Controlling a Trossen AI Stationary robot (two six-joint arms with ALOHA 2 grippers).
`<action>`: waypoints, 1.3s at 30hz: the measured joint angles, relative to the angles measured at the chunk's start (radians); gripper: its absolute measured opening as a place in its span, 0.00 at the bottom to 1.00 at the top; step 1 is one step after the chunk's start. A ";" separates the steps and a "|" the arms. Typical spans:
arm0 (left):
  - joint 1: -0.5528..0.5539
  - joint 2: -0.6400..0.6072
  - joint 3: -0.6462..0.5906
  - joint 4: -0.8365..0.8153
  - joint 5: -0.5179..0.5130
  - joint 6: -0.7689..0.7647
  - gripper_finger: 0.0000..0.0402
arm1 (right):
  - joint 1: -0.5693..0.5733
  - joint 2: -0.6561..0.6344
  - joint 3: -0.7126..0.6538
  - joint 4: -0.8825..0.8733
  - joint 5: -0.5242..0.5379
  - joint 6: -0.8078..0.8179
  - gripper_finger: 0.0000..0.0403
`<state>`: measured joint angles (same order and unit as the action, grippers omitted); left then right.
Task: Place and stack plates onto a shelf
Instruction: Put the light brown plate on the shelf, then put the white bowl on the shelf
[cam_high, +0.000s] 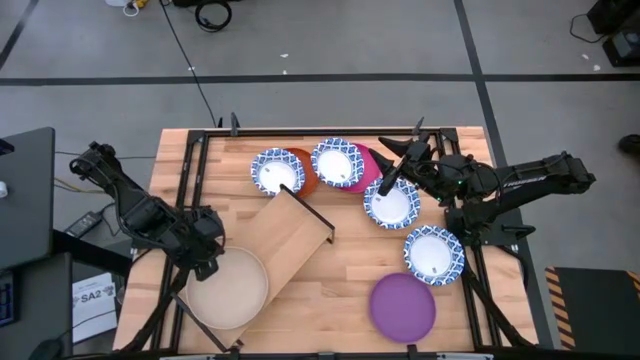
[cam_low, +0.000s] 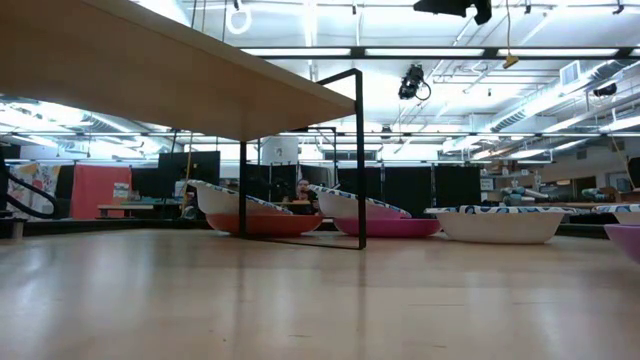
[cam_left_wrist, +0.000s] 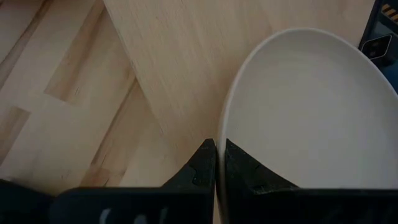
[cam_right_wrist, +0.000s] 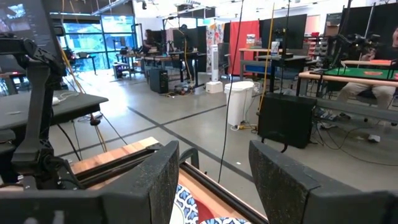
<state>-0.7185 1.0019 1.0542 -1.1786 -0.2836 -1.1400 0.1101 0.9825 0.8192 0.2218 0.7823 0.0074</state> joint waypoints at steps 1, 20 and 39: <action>0.000 0.000 0.000 0.000 0.000 0.000 0.05 | 0.000 0.000 0.000 0.000 0.000 0.000 0.50; 0.000 0.000 0.000 -0.027 0.002 0.000 0.23 | 0.000 0.000 0.000 0.000 0.000 0.000 0.50; 0.000 0.000 0.000 -0.026 -0.001 0.000 0.37 | 0.000 0.000 0.000 0.000 0.004 0.011 0.50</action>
<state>-0.7185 1.0019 1.0538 -1.2050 -0.2843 -1.1400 0.1098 0.9825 0.8192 0.2214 0.7859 0.0186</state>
